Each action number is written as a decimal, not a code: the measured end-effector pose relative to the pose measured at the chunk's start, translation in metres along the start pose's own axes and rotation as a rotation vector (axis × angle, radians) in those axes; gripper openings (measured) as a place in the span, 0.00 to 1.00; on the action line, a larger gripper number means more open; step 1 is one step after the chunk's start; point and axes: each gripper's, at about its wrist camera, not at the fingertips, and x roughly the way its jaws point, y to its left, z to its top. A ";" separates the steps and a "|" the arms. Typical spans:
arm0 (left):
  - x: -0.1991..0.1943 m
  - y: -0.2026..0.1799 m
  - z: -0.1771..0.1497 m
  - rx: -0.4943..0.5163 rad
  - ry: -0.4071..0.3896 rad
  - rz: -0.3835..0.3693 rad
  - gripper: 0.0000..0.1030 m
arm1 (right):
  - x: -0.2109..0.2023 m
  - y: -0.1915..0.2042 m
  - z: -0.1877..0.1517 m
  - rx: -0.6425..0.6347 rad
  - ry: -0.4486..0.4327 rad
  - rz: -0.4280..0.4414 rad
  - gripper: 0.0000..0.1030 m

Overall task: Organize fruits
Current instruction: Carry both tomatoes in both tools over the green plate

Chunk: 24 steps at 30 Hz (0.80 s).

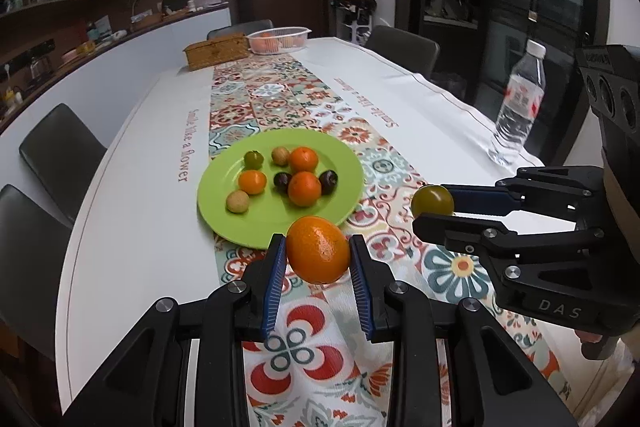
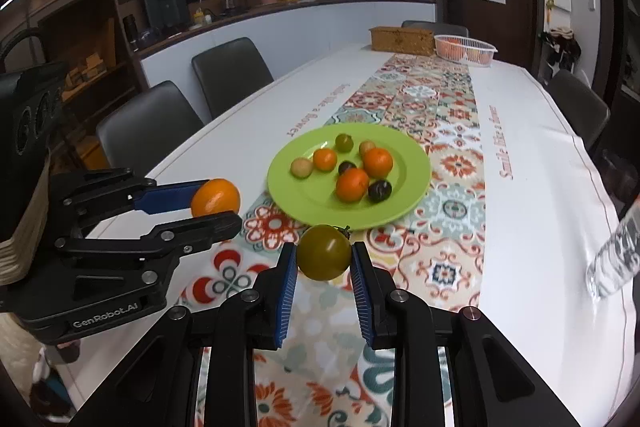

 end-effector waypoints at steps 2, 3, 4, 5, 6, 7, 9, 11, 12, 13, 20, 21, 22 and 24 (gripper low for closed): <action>0.002 0.004 0.003 -0.010 -0.004 0.003 0.30 | 0.003 -0.001 0.006 -0.009 -0.006 -0.001 0.27; 0.004 0.006 0.005 -0.015 -0.006 0.004 0.30 | 0.005 -0.002 0.009 -0.012 -0.008 0.001 0.27; 0.007 0.009 0.007 -0.021 -0.008 0.006 0.30 | 0.007 -0.003 0.011 -0.014 -0.009 0.005 0.27; 0.009 0.011 0.008 -0.025 -0.010 0.005 0.30 | 0.010 -0.004 0.014 -0.012 -0.009 0.004 0.27; 0.012 0.013 0.009 -0.030 -0.012 0.003 0.30 | 0.013 -0.005 0.017 -0.012 -0.009 0.005 0.27; 0.014 0.016 0.011 -0.034 -0.013 0.002 0.30 | 0.017 -0.006 0.019 -0.013 -0.010 0.007 0.27; 0.020 0.022 0.014 -0.043 -0.016 0.000 0.30 | 0.024 -0.007 0.023 -0.011 -0.009 0.006 0.27; 0.027 0.028 0.016 -0.049 -0.017 0.001 0.30 | 0.031 -0.009 0.026 -0.009 -0.008 0.008 0.27; 0.029 0.030 0.017 -0.052 -0.018 0.000 0.30 | 0.035 -0.010 0.028 -0.006 -0.008 0.011 0.27; 0.032 0.032 0.018 -0.056 -0.019 -0.004 0.30 | 0.040 -0.010 0.031 -0.005 -0.007 0.018 0.27; 0.059 0.052 0.023 -0.076 -0.004 -0.020 0.30 | 0.072 -0.011 0.044 -0.018 -0.001 0.039 0.27; 0.063 0.055 0.024 -0.080 -0.001 -0.020 0.30 | 0.078 -0.012 0.046 -0.018 0.003 0.043 0.27; 0.068 0.058 0.023 -0.084 0.003 -0.023 0.30 | 0.082 -0.013 0.048 -0.017 0.007 0.048 0.27; 0.077 0.064 0.023 -0.095 0.012 -0.028 0.30 | 0.092 -0.014 0.050 -0.018 0.014 0.053 0.27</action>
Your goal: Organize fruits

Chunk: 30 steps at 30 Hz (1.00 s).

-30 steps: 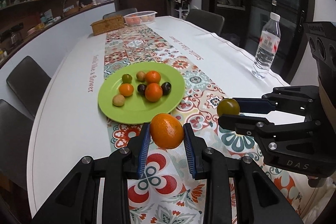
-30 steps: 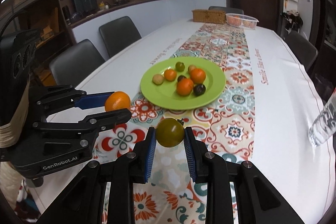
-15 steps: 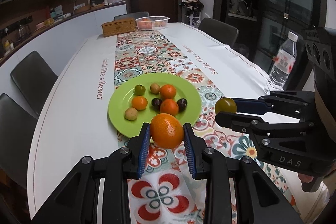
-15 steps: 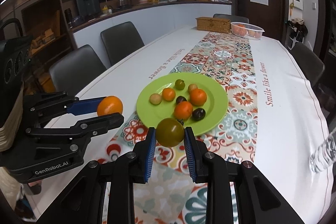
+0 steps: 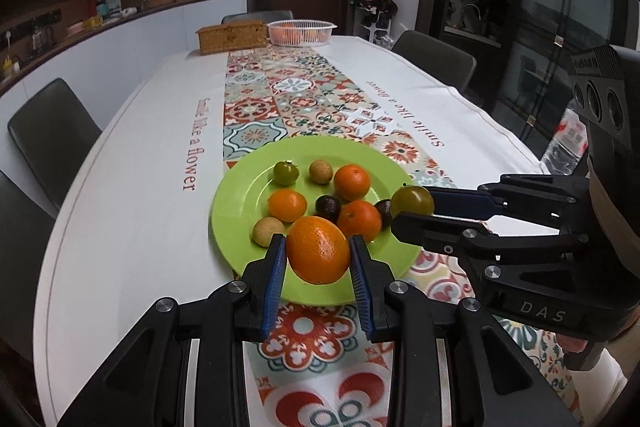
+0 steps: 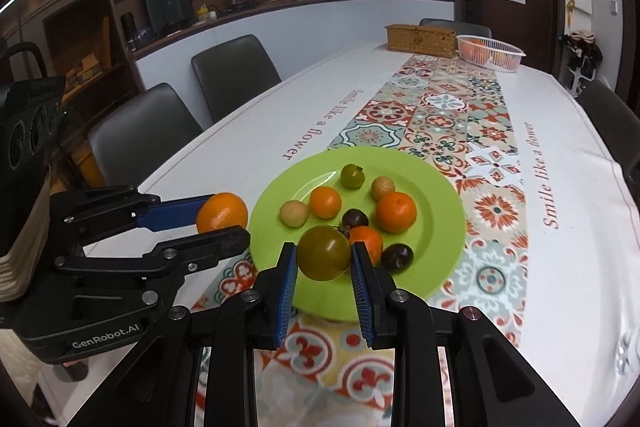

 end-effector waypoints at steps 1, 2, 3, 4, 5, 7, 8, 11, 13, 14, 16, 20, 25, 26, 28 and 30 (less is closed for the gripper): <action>0.004 0.003 0.000 -0.005 0.006 -0.003 0.30 | 0.004 -0.001 0.001 -0.001 0.003 0.002 0.27; 0.009 0.006 0.000 -0.012 0.011 -0.007 0.30 | 0.010 -0.002 0.003 -0.002 0.007 0.004 0.27; 0.013 0.008 0.000 -0.018 0.016 -0.011 0.30 | 0.013 -0.004 0.004 -0.001 0.010 0.008 0.27; 0.016 0.010 0.000 -0.025 0.021 -0.016 0.30 | 0.017 -0.005 0.005 -0.001 0.014 0.014 0.27; 0.021 0.012 0.000 -0.036 0.027 -0.022 0.30 | 0.022 -0.006 0.006 -0.001 0.017 0.017 0.27; 0.027 0.015 0.001 -0.052 0.036 -0.036 0.30 | 0.028 -0.008 0.008 -0.002 0.019 0.017 0.27; 0.030 0.016 0.001 -0.057 0.038 -0.039 0.30 | 0.031 -0.009 0.008 -0.001 0.020 0.016 0.27; 0.036 0.017 0.003 -0.052 0.042 -0.032 0.30 | 0.039 -0.014 0.011 0.015 0.027 0.025 0.28; 0.037 0.016 0.005 -0.050 0.036 -0.026 0.33 | 0.041 -0.015 0.012 0.021 0.024 0.022 0.28; 0.037 0.016 0.006 -0.049 0.032 -0.022 0.35 | 0.043 -0.016 0.013 0.023 0.024 0.019 0.28; 0.035 0.017 0.007 -0.053 0.022 -0.010 0.39 | 0.044 -0.019 0.015 0.034 0.022 0.014 0.29; 0.026 0.015 0.005 -0.046 0.010 0.050 0.39 | 0.040 -0.023 0.014 0.049 0.014 0.000 0.29; 0.009 0.010 0.000 -0.042 -0.003 0.133 0.39 | 0.027 -0.021 0.010 0.038 -0.005 -0.021 0.29; 0.003 0.008 -0.002 -0.044 -0.017 0.147 0.40 | 0.023 -0.021 0.009 0.037 -0.009 -0.024 0.29; -0.009 0.004 -0.003 -0.043 -0.040 0.172 0.42 | 0.014 -0.018 0.006 0.030 -0.016 -0.041 0.29; -0.019 0.001 -0.004 -0.048 -0.057 0.188 0.45 | 0.003 -0.015 0.003 0.021 -0.029 -0.062 0.32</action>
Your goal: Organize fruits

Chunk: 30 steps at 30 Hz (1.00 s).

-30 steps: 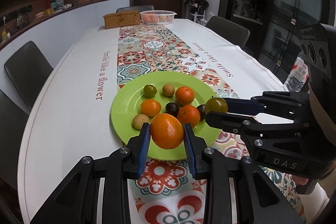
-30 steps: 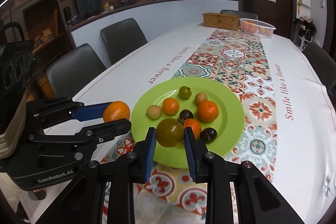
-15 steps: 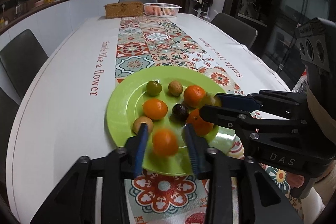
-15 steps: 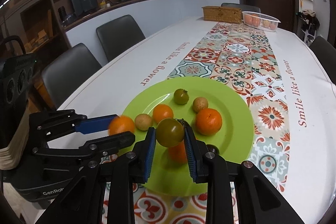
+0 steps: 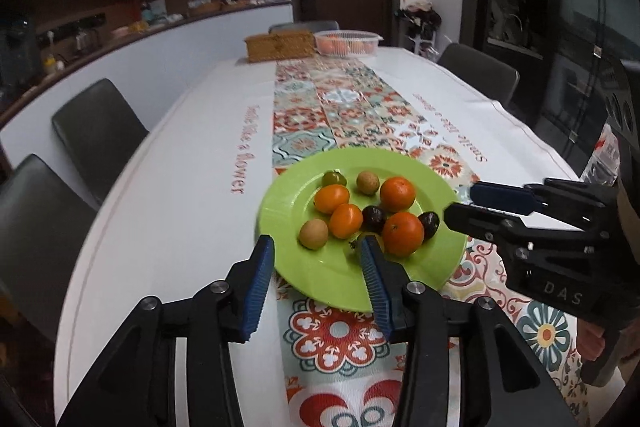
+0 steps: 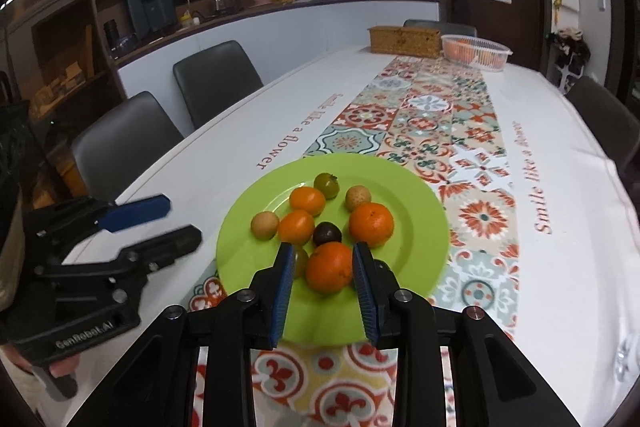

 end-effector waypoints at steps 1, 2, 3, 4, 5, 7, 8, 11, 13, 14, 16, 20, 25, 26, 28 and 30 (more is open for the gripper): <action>-0.006 0.000 0.000 -0.005 -0.010 0.004 0.46 | -0.006 0.001 -0.001 -0.003 -0.007 -0.016 0.36; -0.013 -0.001 0.000 -0.011 -0.023 0.007 0.47 | -0.013 0.001 -0.003 -0.004 -0.016 -0.030 0.38; -0.019 -0.001 0.000 -0.014 -0.031 0.011 0.49 | -0.018 0.001 -0.004 -0.002 -0.019 -0.039 0.39; -0.025 -0.003 0.000 -0.014 -0.039 0.017 0.51 | -0.023 0.001 -0.005 0.002 -0.020 -0.047 0.39; -0.031 -0.006 0.000 -0.010 -0.048 0.025 0.52 | -0.029 0.001 -0.007 0.005 -0.020 -0.053 0.41; -0.043 -0.011 -0.002 0.002 -0.071 0.041 0.58 | -0.041 0.001 -0.010 0.014 -0.022 -0.068 0.44; -0.050 -0.014 -0.003 0.012 -0.084 0.053 0.59 | -0.048 0.000 -0.012 0.018 -0.027 -0.075 0.46; -0.069 -0.024 -0.008 0.030 -0.112 0.067 0.63 | -0.069 0.000 -0.018 0.023 -0.040 -0.092 0.50; -0.079 -0.028 -0.011 0.022 -0.120 0.062 0.68 | -0.082 0.001 -0.022 0.020 -0.050 -0.106 0.53; -0.085 -0.030 -0.013 0.017 -0.124 0.057 0.69 | -0.088 0.002 -0.024 0.019 -0.055 -0.112 0.55; -0.095 -0.034 -0.018 0.013 -0.132 0.054 0.72 | -0.103 0.004 -0.029 0.021 -0.069 -0.124 0.60; -0.117 -0.043 -0.025 -0.004 -0.140 0.042 0.75 | -0.130 0.008 -0.039 0.029 -0.098 -0.140 0.66; -0.141 -0.056 -0.037 0.001 -0.140 0.024 0.79 | -0.160 0.013 -0.054 0.032 -0.124 -0.154 0.71; -0.147 -0.058 -0.040 0.002 -0.143 0.023 0.80 | -0.167 0.014 -0.057 0.035 -0.129 -0.157 0.71; -0.155 -0.062 -0.043 0.001 -0.148 0.023 0.82 | -0.176 0.016 -0.062 0.041 -0.136 -0.158 0.73; -0.163 -0.066 -0.047 -0.002 -0.149 0.017 0.82 | -0.185 0.018 -0.069 0.045 -0.138 -0.160 0.76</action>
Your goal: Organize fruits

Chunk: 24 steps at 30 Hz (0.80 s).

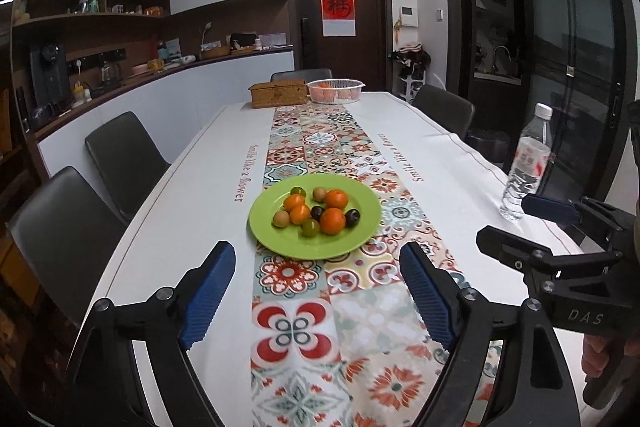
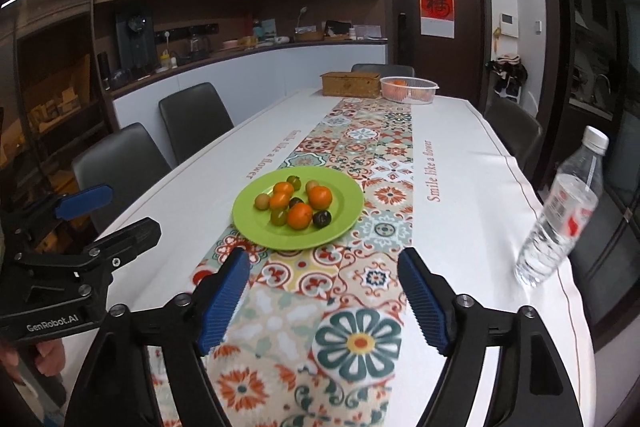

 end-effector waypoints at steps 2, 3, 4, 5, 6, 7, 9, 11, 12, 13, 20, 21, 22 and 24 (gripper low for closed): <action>-0.008 -0.004 -0.002 -0.001 -0.003 0.003 0.83 | -0.009 0.000 -0.005 0.000 -0.002 0.001 0.76; -0.011 -0.005 -0.003 -0.002 -0.007 0.005 0.84 | -0.015 0.000 -0.008 0.001 -0.005 0.000 0.76; -0.014 -0.007 -0.005 -0.003 -0.009 0.007 0.84 | -0.018 0.002 -0.010 0.001 -0.006 -0.001 0.76; -0.018 -0.007 -0.007 -0.006 -0.010 0.010 0.84 | -0.022 0.002 -0.011 -0.001 -0.009 0.000 0.76; -0.020 -0.008 -0.008 -0.009 -0.011 0.011 0.85 | -0.026 0.002 -0.013 -0.004 -0.013 -0.002 0.76; -0.024 -0.009 -0.010 -0.014 -0.012 0.012 0.85 | -0.030 0.003 -0.015 -0.006 -0.015 -0.004 0.76; -0.029 -0.011 -0.012 -0.022 -0.017 0.008 0.85 | -0.037 0.005 -0.017 -0.010 -0.021 -0.009 0.76; -0.036 -0.013 -0.015 -0.029 -0.025 0.000 0.86 | -0.045 0.005 -0.019 -0.011 -0.031 -0.016 0.76; -0.041 -0.014 -0.016 -0.032 -0.031 -0.001 0.88 | -0.048 0.005 -0.020 -0.012 -0.035 -0.019 0.76; -0.043 -0.015 -0.017 -0.034 -0.033 0.002 0.88 | -0.052 0.005 -0.021 -0.011 -0.039 -0.019 0.76; -0.061 -0.021 -0.022 -0.027 -0.051 0.019 0.89 | -0.071 0.005 -0.027 -0.004 -0.067 -0.024 0.79; -0.063 -0.021 -0.022 -0.024 -0.054 0.021 0.89 | -0.073 0.004 -0.028 -0.004 -0.071 -0.026 0.79; -0.065 -0.023 -0.022 -0.020 -0.057 0.021 0.90 | -0.075 0.004 -0.029 -0.003 -0.074 -0.027 0.79; -0.069 -0.024 -0.022 -0.016 -0.062 0.020 0.90 | -0.080 0.003 -0.031 -0.002 -0.081 -0.032 0.79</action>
